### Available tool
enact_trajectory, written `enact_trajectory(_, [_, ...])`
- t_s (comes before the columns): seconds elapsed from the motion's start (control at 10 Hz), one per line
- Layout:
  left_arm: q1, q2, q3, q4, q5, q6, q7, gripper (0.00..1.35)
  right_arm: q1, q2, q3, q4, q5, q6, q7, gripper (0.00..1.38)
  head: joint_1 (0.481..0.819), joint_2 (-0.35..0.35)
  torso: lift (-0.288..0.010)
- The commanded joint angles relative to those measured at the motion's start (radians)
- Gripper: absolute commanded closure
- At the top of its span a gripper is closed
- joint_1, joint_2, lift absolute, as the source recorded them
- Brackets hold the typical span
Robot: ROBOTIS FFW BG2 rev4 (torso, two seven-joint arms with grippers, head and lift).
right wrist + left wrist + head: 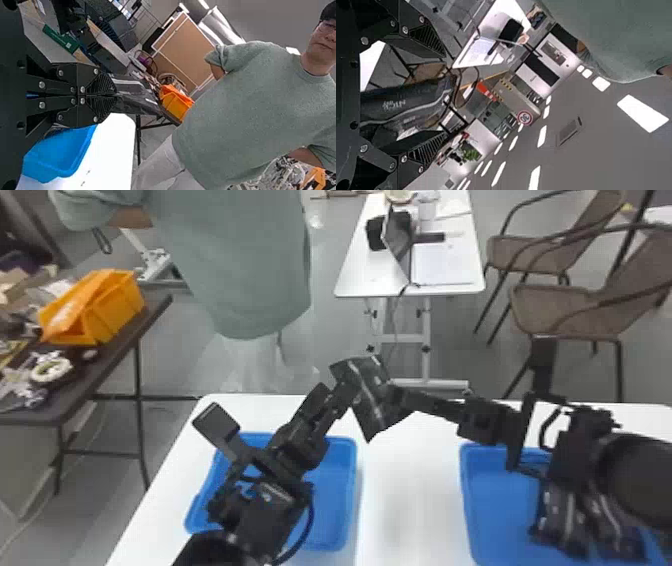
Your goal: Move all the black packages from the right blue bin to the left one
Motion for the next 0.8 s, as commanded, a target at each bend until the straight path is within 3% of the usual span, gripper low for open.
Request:
enact_trajectory(0.0, [-0.021, 0.000, -0.011, 0.017, 0.038, 0.036, -0.013, 0.37, -0.012, -0.001, 0.010, 0.010, -0.001, -0.002, 0.006, 1.28, 0.695, 0.195, -0.042])
enact_trajectory(0.3, [-0.032, 0.003, -0.013, 0.026, 0.059, 0.074, -0.034, 0.40, -0.013, -0.001, 0.017, 0.015, -0.007, -0.002, 0.009, 1.28, 0.695, 0.173, -0.042])
enact_trajectory(0.4, [-0.037, 0.005, -0.011, 0.029, 0.067, 0.088, -0.039, 0.53, -0.013, -0.001, 0.018, 0.019, -0.012, -0.002, 0.009, 1.28, 0.695, 0.170, -0.042])
enact_trajectory(0.5, [-0.037, 0.007, -0.010, 0.029, 0.058, 0.088, -0.040, 0.97, -0.013, -0.001, 0.018, 0.021, -0.015, -0.002, 0.009, 1.28, 0.695, 0.168, -0.042])
enact_trajectory(0.6, [-0.032, 0.005, -0.013, 0.026, 0.031, 0.056, -0.034, 1.23, -0.010, -0.001, 0.018, 0.021, -0.017, 0.000, 0.009, 1.28, 0.695, 0.168, -0.042])
enact_trajectory(0.7, [-0.027, 0.002, -0.010, 0.024, 0.008, 0.025, -0.034, 1.21, -0.010, -0.001, 0.018, 0.021, -0.018, 0.000, 0.009, 1.28, 0.695, 0.170, -0.042])
